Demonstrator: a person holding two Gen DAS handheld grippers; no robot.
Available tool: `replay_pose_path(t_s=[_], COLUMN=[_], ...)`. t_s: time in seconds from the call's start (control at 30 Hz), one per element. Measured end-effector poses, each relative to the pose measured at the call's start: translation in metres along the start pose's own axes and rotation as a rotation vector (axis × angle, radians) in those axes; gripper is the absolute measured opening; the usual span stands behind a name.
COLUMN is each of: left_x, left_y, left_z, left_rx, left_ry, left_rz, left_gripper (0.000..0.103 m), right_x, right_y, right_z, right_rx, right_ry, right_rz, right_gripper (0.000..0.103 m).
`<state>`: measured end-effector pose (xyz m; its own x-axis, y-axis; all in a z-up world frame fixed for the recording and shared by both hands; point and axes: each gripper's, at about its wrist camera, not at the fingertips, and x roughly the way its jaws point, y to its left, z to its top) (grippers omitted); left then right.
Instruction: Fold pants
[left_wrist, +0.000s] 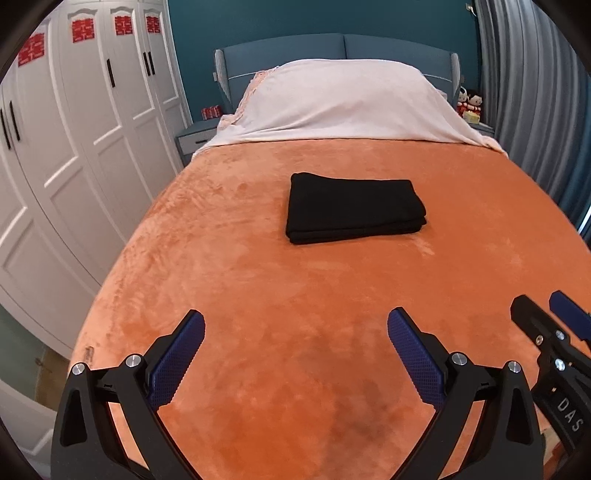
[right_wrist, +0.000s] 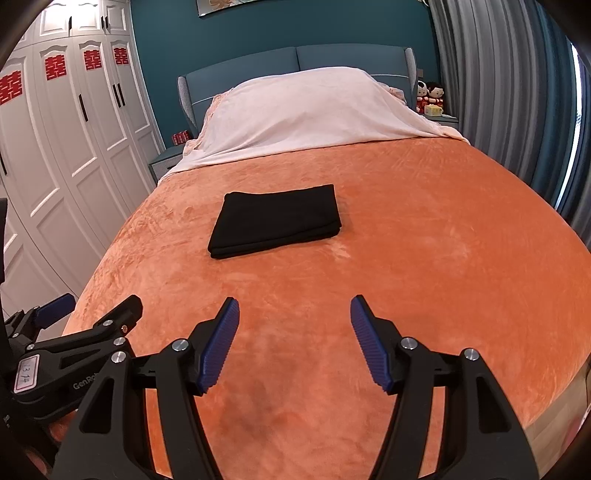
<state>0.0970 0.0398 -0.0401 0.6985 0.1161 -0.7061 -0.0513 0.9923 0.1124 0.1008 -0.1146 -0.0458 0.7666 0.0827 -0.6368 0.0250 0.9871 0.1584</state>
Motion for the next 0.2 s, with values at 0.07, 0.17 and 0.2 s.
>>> replay_pose_path(t_s=[0.07,0.17,0.2], left_x=[-0.0021,-0.0068,-0.0074], left_y=[0.0028,0.0054,0.0043], left_z=[-0.0016,-0.0026,-0.0027], left_rx=[-0.013,-0.015,-0.015], left_ry=[0.007,-0.007,-0.010], left_rz=[-0.013,-0.010,-0.011], left_gripper=[0.098,0.097,0.097], right_x=[0.0001,-0.0005,-0.0006], right_y=[-0.0001,0.0011,0.0011], right_z=[-0.0003,-0.0011,-0.0012], right_rx=[0.001,0.001,0.001], right_ry=[-0.002,-0.001,-0.002], right_rz=[-0.001,-0.003,-0.002], right_gripper=[0.061,0.061,0.061])
